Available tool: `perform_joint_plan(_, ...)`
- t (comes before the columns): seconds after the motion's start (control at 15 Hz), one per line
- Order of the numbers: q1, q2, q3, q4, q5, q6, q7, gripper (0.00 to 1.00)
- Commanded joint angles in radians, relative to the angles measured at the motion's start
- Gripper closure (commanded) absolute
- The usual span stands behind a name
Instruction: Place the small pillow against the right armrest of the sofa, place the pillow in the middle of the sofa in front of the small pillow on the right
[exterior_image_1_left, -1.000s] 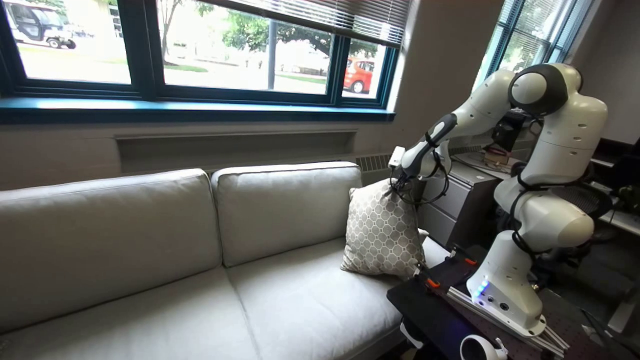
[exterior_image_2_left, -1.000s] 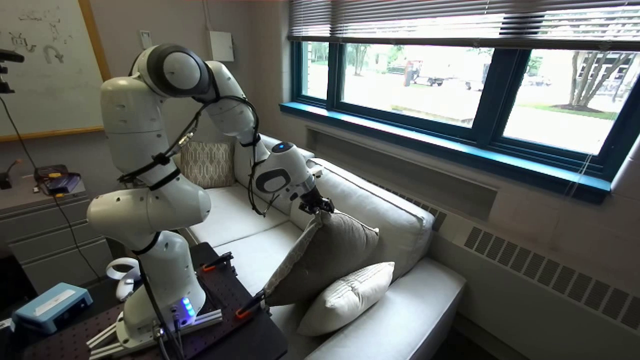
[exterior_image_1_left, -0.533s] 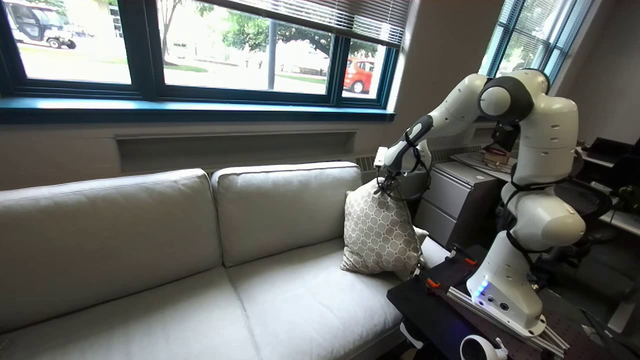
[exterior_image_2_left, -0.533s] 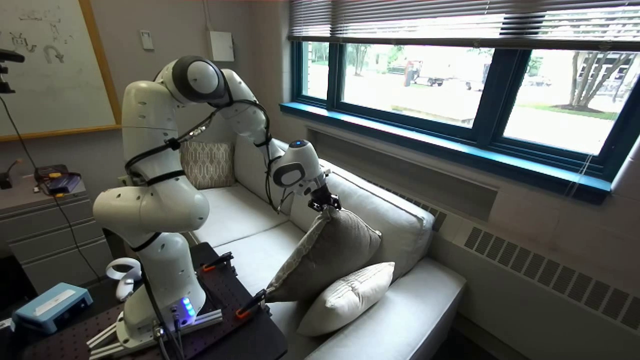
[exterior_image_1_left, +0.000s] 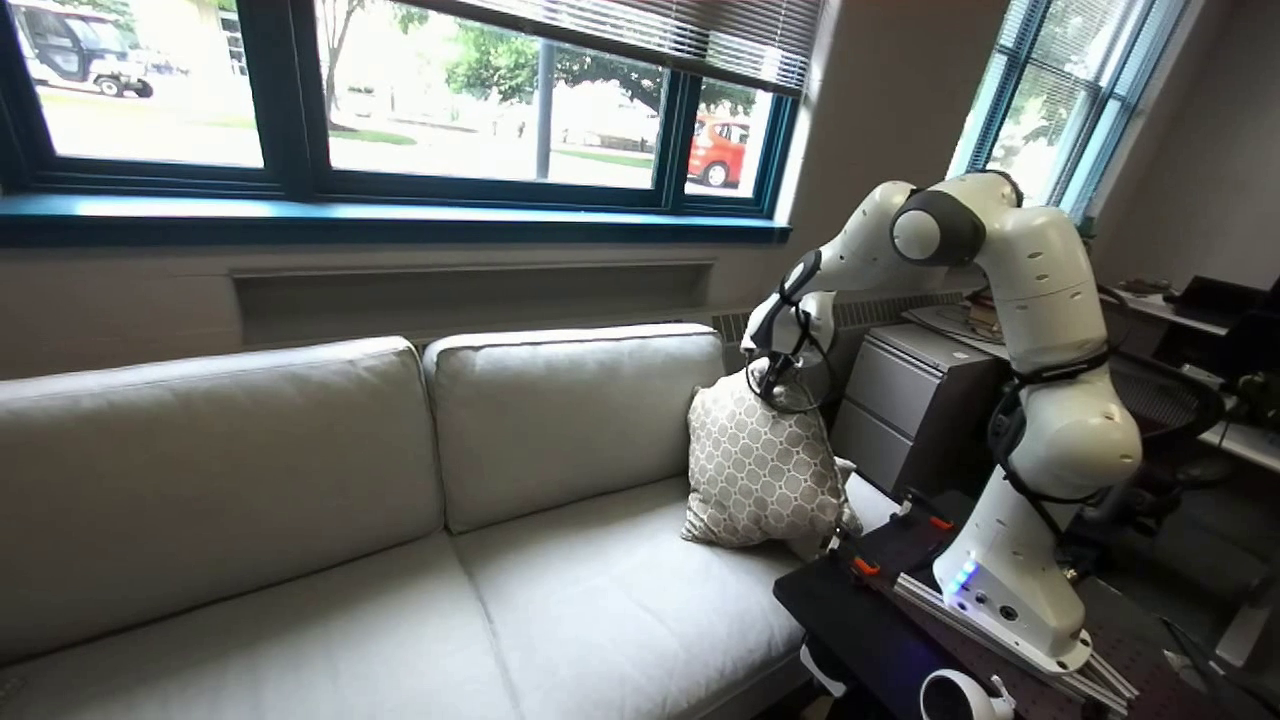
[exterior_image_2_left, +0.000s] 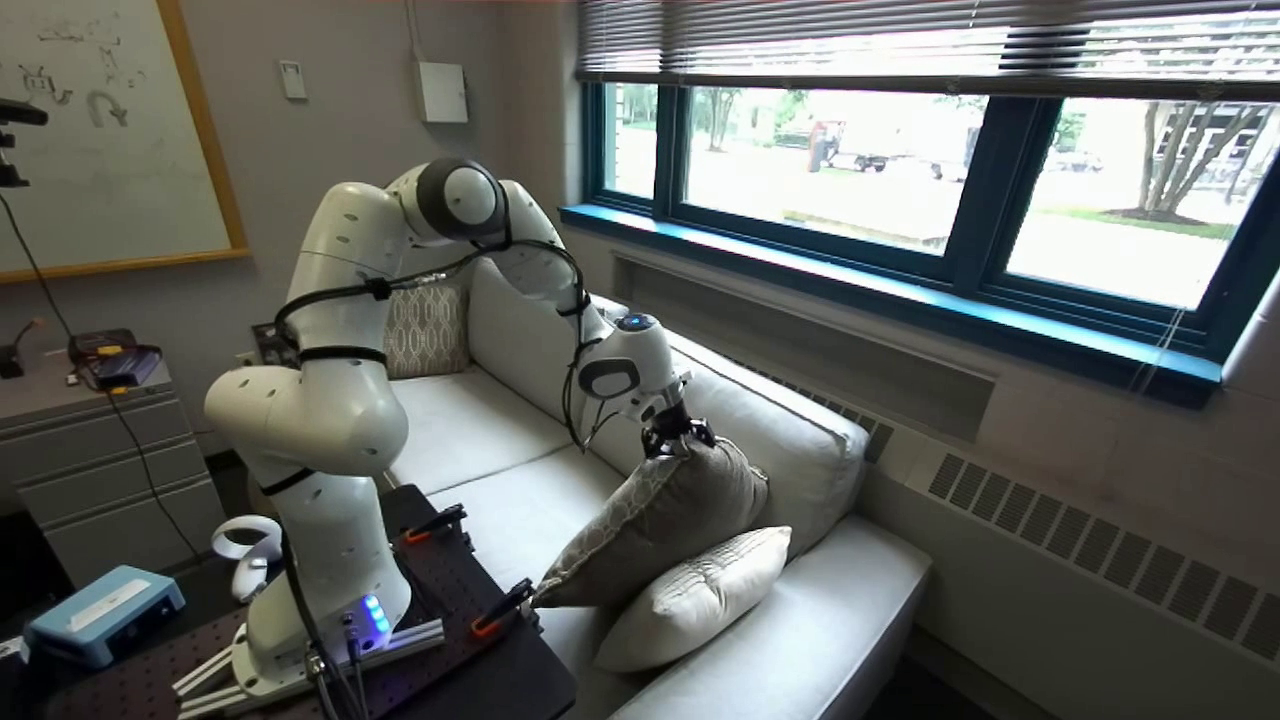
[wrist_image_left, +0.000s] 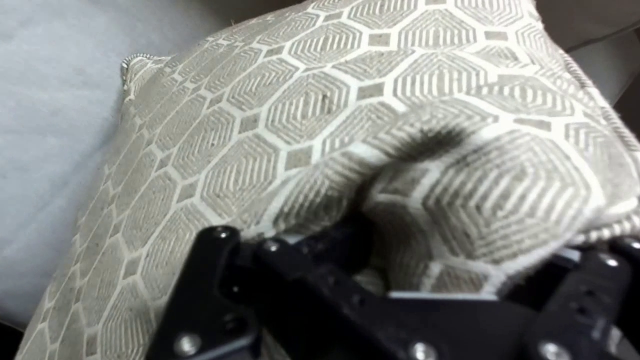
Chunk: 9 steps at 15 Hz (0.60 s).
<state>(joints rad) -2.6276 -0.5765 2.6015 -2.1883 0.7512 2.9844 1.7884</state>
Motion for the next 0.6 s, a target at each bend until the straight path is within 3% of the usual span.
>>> perform_joint_plan(0.0, 0.046, -0.096, 0.019, 0.015, 0.186, 0.031, -0.115, 0.25)
perform_joint_plan(0.2, 0.157, -0.087, -0.002, -0.027, 0.443, 0.064, -0.263, 0.02)
perform_joint_plan(0.53, 0.289, -0.081, 0.004, -0.049, 0.872, 0.135, -0.506, 0.00)
